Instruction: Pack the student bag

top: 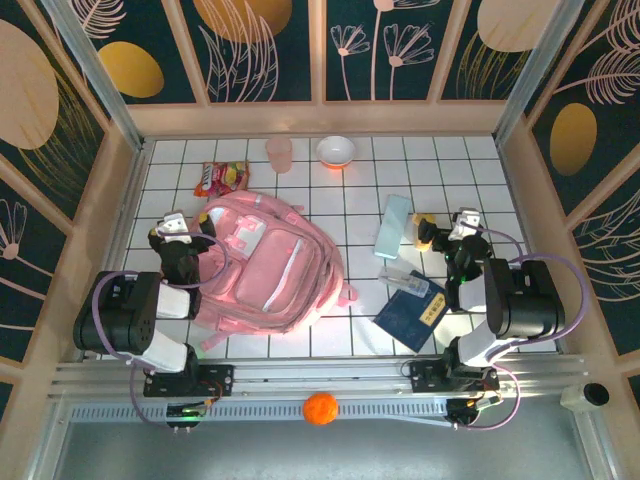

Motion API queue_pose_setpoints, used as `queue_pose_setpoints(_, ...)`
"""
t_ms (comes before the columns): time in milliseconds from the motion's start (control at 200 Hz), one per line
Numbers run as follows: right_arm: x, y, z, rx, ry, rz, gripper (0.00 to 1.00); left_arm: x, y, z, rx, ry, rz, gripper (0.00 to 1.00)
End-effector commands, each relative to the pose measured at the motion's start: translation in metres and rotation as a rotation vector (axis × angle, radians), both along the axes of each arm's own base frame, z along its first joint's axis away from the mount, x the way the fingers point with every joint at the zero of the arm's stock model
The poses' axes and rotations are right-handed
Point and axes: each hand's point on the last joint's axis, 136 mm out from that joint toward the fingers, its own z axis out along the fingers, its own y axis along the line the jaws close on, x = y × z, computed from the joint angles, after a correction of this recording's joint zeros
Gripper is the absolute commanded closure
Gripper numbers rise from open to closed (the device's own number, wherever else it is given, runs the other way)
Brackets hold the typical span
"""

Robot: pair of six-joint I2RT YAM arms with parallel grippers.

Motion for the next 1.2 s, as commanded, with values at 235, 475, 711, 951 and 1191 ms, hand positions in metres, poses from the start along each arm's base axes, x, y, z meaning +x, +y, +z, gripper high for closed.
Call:
queue_pose_setpoints(235,0.005,0.001,0.014,0.003,-0.051,0.002,0.01,0.004,0.0,0.012,-0.009,-0.041,-0.008,0.01)
queue_pose_setpoints(475,0.005,0.001,0.014,0.004,-0.051,0.003,0.01,0.005,0.0,0.011,-0.009,-0.04,-0.008,0.01)
queue_pose_setpoints(711,0.004,0.0,0.014,0.005,-0.051,0.001,0.01,0.004,0.0,0.012,-0.008,-0.042,-0.008,0.01)
queue_pose_setpoints(951,0.025,0.005,0.035,0.008,0.053,0.029,0.01,0.019,-0.009,0.032,0.006,0.02,-0.059,0.01)
queue_pose_setpoints(1191,0.069,0.031,0.115,0.26,0.422,0.019,0.01,0.007,-0.001,0.104,-0.195,0.049,0.019,0.14)
